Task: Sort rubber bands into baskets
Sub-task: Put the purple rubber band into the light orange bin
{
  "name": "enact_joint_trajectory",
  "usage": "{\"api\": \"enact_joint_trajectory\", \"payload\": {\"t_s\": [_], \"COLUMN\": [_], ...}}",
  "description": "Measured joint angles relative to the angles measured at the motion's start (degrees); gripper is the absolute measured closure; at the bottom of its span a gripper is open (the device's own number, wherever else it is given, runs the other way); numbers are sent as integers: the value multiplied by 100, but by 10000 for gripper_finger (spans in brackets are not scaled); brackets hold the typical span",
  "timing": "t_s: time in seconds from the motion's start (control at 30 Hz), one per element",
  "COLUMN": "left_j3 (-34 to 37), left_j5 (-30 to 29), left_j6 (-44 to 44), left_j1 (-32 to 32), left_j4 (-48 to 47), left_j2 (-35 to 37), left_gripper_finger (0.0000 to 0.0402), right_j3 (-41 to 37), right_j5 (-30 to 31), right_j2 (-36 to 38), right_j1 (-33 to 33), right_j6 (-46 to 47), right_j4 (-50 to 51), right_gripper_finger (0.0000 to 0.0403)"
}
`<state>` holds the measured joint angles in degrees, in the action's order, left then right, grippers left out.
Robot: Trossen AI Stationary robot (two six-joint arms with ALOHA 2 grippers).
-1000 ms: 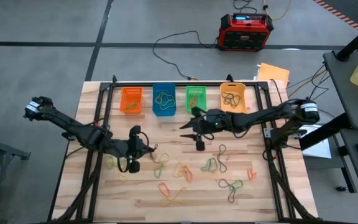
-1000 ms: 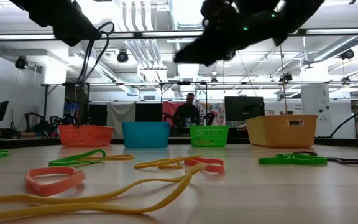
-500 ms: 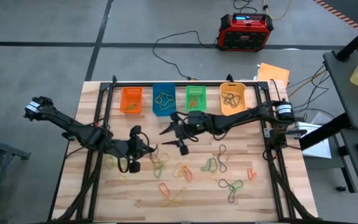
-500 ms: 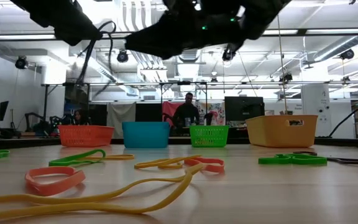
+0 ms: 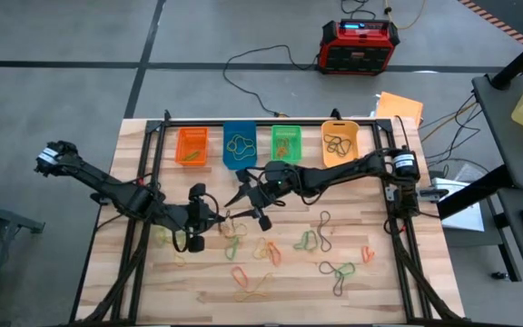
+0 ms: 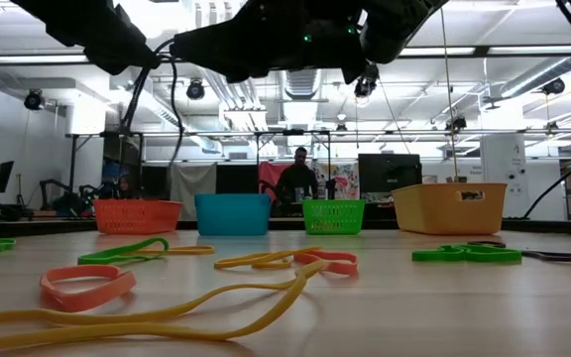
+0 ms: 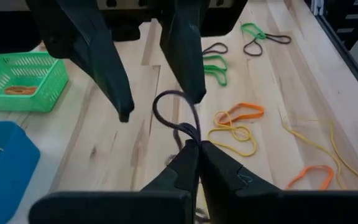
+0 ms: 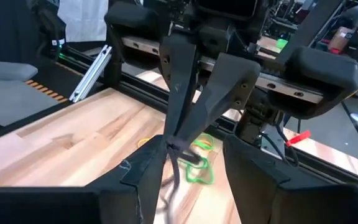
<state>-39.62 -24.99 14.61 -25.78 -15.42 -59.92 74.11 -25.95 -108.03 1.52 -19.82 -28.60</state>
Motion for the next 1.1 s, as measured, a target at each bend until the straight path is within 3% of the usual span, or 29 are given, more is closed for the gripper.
{"api": "enact_joint_trajectory", "payload": {"t_s": [0.27,0.57,0.7,0.83,1.1], "left_j3": [0,0,0,0,0], "left_j5": [1,2,-19,-34,220], "left_j6": [-13,-17,45,567,2456], "left_j1": [0,0,-2,-4,-7], "left_j4": [39,40,39,-312,-1949], "left_j2": [0,0,0,2,4], "left_gripper_finger": [401,401,401,387,305], "right_j3": [0,0,18,33,33], "right_j5": [0,-302,-302,-254,210], "right_j2": [0,0,0,0,0], "right_j1": [-28,-75,-79,-76,-71], "right_j6": [-172,-616,-632,-623,-575], "right_j4": [31,54,104,128,272], "right_gripper_finger": [294,386,393,394,394]}}
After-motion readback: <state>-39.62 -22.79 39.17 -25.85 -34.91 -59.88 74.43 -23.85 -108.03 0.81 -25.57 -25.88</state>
